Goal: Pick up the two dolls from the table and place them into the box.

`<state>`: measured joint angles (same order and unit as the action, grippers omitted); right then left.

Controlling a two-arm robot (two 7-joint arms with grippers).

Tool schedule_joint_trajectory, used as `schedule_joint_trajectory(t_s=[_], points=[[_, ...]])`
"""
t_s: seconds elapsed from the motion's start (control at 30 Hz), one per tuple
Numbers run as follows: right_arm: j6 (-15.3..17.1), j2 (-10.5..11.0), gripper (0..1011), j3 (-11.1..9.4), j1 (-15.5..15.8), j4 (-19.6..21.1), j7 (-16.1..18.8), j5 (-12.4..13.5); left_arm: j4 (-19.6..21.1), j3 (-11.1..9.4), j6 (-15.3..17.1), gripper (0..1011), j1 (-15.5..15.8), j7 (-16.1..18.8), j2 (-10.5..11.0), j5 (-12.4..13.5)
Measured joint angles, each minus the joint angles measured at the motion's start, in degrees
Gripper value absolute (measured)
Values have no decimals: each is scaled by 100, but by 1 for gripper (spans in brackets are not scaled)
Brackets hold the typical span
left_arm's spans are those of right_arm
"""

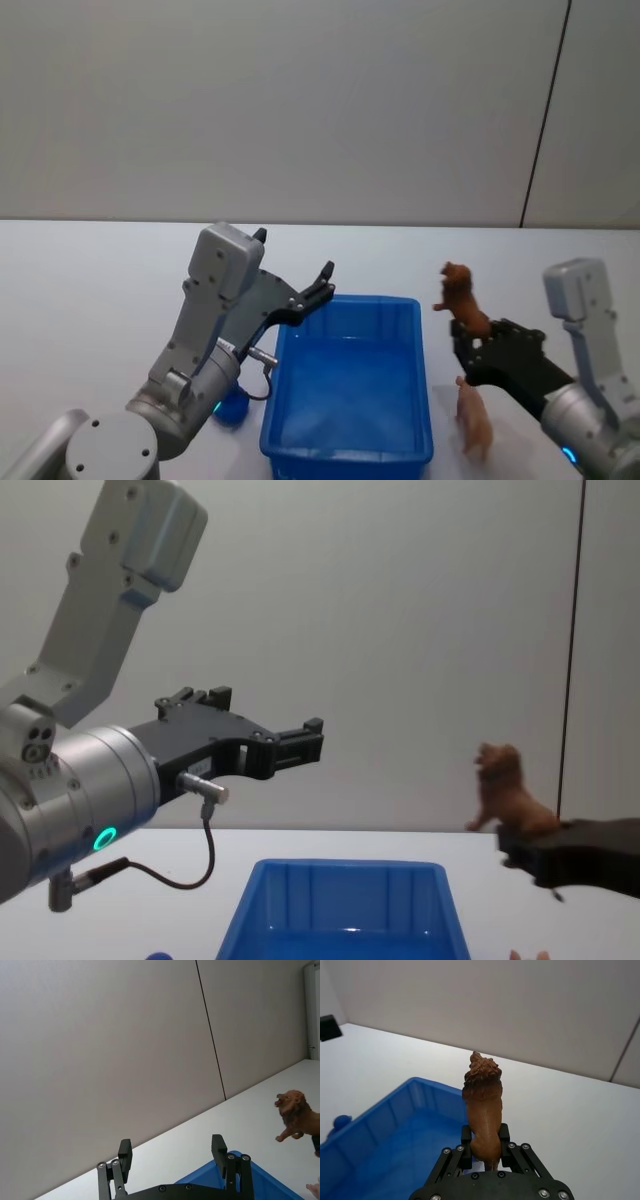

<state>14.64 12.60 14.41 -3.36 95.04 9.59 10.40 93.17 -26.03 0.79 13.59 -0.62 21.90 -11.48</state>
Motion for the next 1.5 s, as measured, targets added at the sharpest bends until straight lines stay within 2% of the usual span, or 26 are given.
schedule_joint_trajectory(t_s=[0.2,0.4,0.47,0.67,0.7,0.83,0.87,0.97,1.07,1.2,1.5], points=[[-5,-158,287,102,-239,-248,355,-49,0,0,0,1001,0,0,0,0],[62,-377,288,233,-529,-670,690,-146,0,0,0,1001,0,0,0,0],[74,-441,316,274,-622,-813,773,-179,0,0,0,1001,0,0,0,0],[78,-584,516,361,-801,-1154,897,-251,0,0,0,1001,0,0,0,0],[78,-598,577,370,-819,-1187,904,-258,0,0,0,1001,0,0,0,0],[62,-664,655,405,-901,-1340,910,-292,0,0,0,1001,0,0,0,0],[49,-685,716,419,-923,-1386,899,-305,0,0,0,1001,0,0,0,0],[12,-709,772,433,-940,-1427,821,-332,0,0,0,1001,0,0,0,0],[-26,-715,900,441,-934,-1431,698,-362,0,0,0,1001,0,0,0,0],[-60,-699,991,444,-866,-1363,497,-390,0,0,0,1001,0,0,0,0],[-61,-564,1001,405,-543,-946,-142,-431,0,0,0,1001,0,0,0,0]])
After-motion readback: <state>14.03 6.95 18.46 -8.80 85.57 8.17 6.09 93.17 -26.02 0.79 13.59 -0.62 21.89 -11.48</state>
